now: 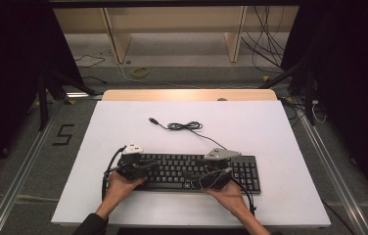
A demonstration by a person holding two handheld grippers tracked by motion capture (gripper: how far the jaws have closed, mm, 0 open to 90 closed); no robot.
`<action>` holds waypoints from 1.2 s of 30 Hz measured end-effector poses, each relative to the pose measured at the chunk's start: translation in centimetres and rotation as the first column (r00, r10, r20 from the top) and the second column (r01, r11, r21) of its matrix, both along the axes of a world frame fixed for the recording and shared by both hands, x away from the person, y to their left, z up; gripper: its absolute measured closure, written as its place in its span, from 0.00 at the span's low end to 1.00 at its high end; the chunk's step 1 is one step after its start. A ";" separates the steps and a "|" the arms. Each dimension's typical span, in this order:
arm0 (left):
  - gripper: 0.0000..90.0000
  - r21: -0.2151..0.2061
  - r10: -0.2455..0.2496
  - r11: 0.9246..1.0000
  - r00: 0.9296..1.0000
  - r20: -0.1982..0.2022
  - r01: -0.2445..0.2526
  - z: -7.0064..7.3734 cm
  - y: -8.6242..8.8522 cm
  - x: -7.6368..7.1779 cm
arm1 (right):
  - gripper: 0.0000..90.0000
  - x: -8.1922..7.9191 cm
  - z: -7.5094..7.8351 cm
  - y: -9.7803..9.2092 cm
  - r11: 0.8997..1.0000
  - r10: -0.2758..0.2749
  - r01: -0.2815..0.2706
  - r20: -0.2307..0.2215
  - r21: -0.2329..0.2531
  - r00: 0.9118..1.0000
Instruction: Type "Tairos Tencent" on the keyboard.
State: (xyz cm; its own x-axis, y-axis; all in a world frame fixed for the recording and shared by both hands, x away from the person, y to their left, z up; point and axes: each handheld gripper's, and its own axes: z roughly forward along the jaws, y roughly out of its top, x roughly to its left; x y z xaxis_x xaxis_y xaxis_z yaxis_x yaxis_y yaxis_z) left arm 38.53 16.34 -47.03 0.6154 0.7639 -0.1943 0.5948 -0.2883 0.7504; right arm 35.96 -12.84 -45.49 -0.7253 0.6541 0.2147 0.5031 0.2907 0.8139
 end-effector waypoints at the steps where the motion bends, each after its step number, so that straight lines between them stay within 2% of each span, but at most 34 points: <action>1: 0.75 -0.029 0.016 0.999 1.000 0.006 -0.016 0.2 0.4 -0.2 | 0.37 0.2 0.0 0.1 1.000 -0.003 0.003 0.003 0.003 1.000; 3: 0.69 -0.057 0.027 0.998 1.000 0.007 -0.027 0.4 0.9 -0.3 | 0.40 0.4 0.0 0.0 1.000 -0.003 0.003 0.005 0.000 1.000; 4: 0.65 -0.057 0.027 0.998 1.000 0.007 -0.027 0.4 0.9 -0.3 | 0.40 0.4 0.0 0.0 1.000 -0.003 0.003 0.005 0.000 1.000; 7: 0.56 -0.111 0.038 0.993 0.999 0.007 -0.037 0.7 1.5 -0.7 | 0.47 0.8 0.0 0.2 1.000 -0.009 0.009 0.004 -0.002 1.000; 10: 0.48 -0.150 0.032 0.988 0.999 0.028 -0.028 0.8 1.8 -1.0 | 0.55 1.1 0.0 0.4 1.000 -0.012 0.012 0.002 -0.013 1.000; 15: 0.43 -0.197 0.026 0.980 0.998 0.049 -0.016 1.1 2.1 -1.3 | 0.71 1.6 0.0 0.9 1.000 -0.010 0.010 -0.002 -0.026 1.000; 21: 0.40 -0.202 0.011 0.979 0.999 0.052 -0.001 0.9 2.0 -1.6 | 0.88 2.1 -0.5 1.5 0.999 0.002 -0.003 -0.019 -0.050 1.000; 26: 0.37 -0.217 0.018 0.976 0.998 0.059 -0.005 0.9 2.4 -1.9 | 0.98 2.4 -0.8 1.7 0.998 -0.002 0.001 -0.021 -0.059 1.000; 33: 0.35 -0.233 0.029 0.972 0.998 0.062 -0.014 0.8 3.0 -2.3 | 1.00 3.0 -1.5 2.3 0.996 -0.008 0.004 -0.042 -0.092 0.999; 36: 0.35 -0.227 0.025 0.974 0.998 0.064 -0.010 0.8 3.2 -2.5 | 1.00 3.2 -1.7 2.6 0.995 -0.008 0.004 -0.046 -0.104 0.999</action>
